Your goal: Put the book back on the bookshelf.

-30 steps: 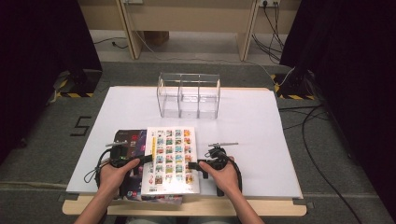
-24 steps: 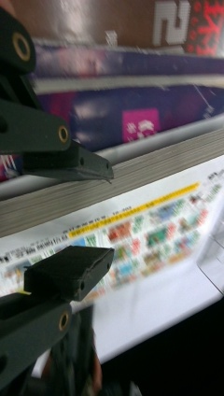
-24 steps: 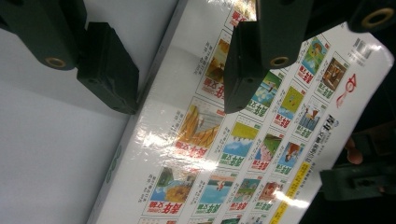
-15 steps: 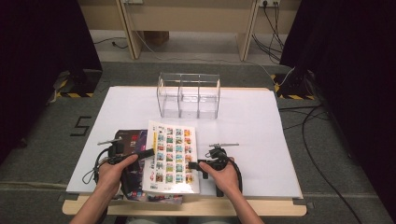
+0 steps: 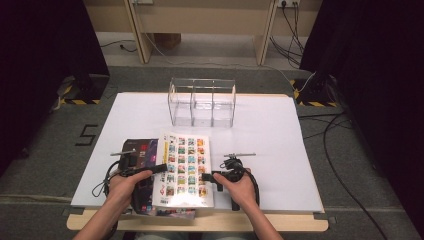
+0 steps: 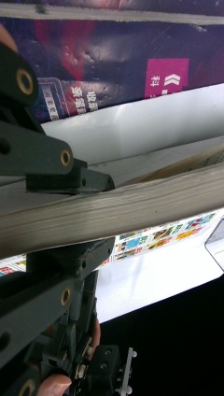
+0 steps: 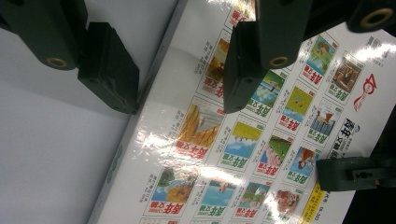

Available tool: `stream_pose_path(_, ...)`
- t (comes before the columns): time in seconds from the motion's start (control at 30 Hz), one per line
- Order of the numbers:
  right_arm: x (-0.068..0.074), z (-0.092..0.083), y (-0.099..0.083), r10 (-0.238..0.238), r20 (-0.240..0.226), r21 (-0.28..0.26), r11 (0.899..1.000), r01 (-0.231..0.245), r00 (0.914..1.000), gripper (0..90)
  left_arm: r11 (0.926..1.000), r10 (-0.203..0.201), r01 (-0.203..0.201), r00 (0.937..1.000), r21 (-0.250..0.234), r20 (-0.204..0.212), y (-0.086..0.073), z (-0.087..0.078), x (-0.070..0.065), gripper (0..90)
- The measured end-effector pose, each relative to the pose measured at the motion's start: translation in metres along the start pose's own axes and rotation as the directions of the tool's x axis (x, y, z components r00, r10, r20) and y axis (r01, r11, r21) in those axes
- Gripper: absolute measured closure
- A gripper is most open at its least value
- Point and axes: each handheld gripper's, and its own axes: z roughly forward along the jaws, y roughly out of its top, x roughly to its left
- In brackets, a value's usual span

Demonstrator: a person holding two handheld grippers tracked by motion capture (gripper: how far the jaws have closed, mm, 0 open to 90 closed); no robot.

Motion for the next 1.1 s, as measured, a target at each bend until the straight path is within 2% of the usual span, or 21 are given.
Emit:
stream_pose_path(0.03,0.000,0.000,0.001,-0.003,-0.001,0.004,1.000,0.003,1.0000,46.9,1.0000,-0.007,0.007,0.9999,-0.003,0.012,0.000,0.000,0.001,70.8)
stream_pose_path(0.1,-0.002,0.000,0.003,-0.005,-0.013,0.018,1.000,0.005,0.9999,46.8,1.0000,0.008,-0.008,0.9996,0.000,0.029,0.001,-0.001,0.004,72.1)
stream_pose_path(0.13,-0.004,-0.001,0.007,-0.006,-0.034,0.030,1.000,0.008,0.9994,46.6,0.9987,0.051,-0.051,0.9983,0.003,0.030,0.003,-0.004,0.005,72.8)
stream_pose_path(0.17,-0.004,-0.001,0.007,-0.006,-0.034,0.030,1.000,0.008,0.9994,46.6,0.9987,0.051,-0.051,0.9983,0.003,0.030,0.003,-0.004,0.005,73.0)
stream_pose_path(0.2,-0.005,0.000,0.016,-0.036,0.003,0.020,0.999,0.036,0.9994,45.0,0.9961,0.088,-0.088,0.9959,0.000,0.021,0.004,-0.006,0.004,73.4)
stream_pose_path(0.23,-0.005,0.000,0.016,-0.036,0.003,0.020,0.999,0.036,0.9994,45.0,0.9933,0.116,-0.116,0.9931,-0.004,0.017,0.005,-0.008,0.003,73.4)
stream_pose_path(0.27,-0.007,0.000,0.026,-0.033,-0.002,0.009,0.999,0.033,0.9995,44.1,0.9862,0.165,-0.165,0.9862,-0.008,0.013,0.005,-0.010,0.003,73.8)
stream_pose_path(0.3,-0.007,0.000,0.026,-0.033,-0.002,0.009,0.999,0.033,0.9995,44.1,0.9843,0.176,-0.176,0.9842,-0.006,0.013,0.004,-0.011,0.004,73.8)
stream_pose_path(0.33,-0.010,0.003,0.034,-0.023,0.001,0.007,1.000,0.023,0.9997,43.6,0.9855,0.170,-0.170,0.9854,-0.008,0.016,0.003,-0.012,0.006,73.9)
stream_pose_path(0.43,-0.012,0.008,0.042,-0.023,0.002,0.018,1.000,0.023,0.9997,42.9,0.9904,0.138,-0.138,0.9903,-0.009,0.014,0.001,-0.016,0.015,73.9)
stream_pose_path(0.47,-0.012,0.013,0.049,-0.005,-0.002,0.027,1.000,0.005,1.0000,42.9,0.9920,0.126,-0.126,0.9919,-0.011,0.015,0.000,-0.018,0.019,73.9)
stream_pose_path(0.7,-0.009,0.036,0.061,0.013,-0.026,0.059,0.998,-0.011,0.9996,42.0,0.9929,0.119,-0.119,0.9929,-0.009,-0.002,0.000,-0.023,0.023,73.8)
stream_pose_path(0.73,-0.009,0.042,0.062,0.034,-0.047,0.072,0.997,-0.031,0.9983,39.6,0.9931,0.117,-0.117,0.9931,-0.007,-0.001,0.000,-0.023,0.024,73.7)
stream_pose_path(0.77,-0.009,0.042,0.062,0.034,-0.047,0.072,0.997,-0.031,0.9983,39.6,0.9931,0.117,-0.117,0.9931,-0.007,-0.001,0.000,-0.023,0.024,73.7)
stream_pose_path(0.87,-0.010,0.045,0.063,0.063,-0.069,0.070,0.996,-0.058,0.9957,39.9,0.9942,0.107,-0.107,0.9942,-0.011,0.004,0.000,-0.023,0.025,73.7)
stream_pose_path(1.0,-0.018,0.047,0.066,0.122,-0.119,0.070,0.991,-0.114,0.9854,41.4,0.9946,0.102,-0.102,0.9947,-0.016,0.006,-0.001,-0.023,0.026,73.8)
stream_pose_path(1.1,-0.018,0.047,0.066,0.145,-0.119,0.076,0.988,-0.136,0.9823,42.1,0.9945,0.104,-0.104,0.9946,-0.011,-0.001,-0.001,-0.023,0.025,73.8)
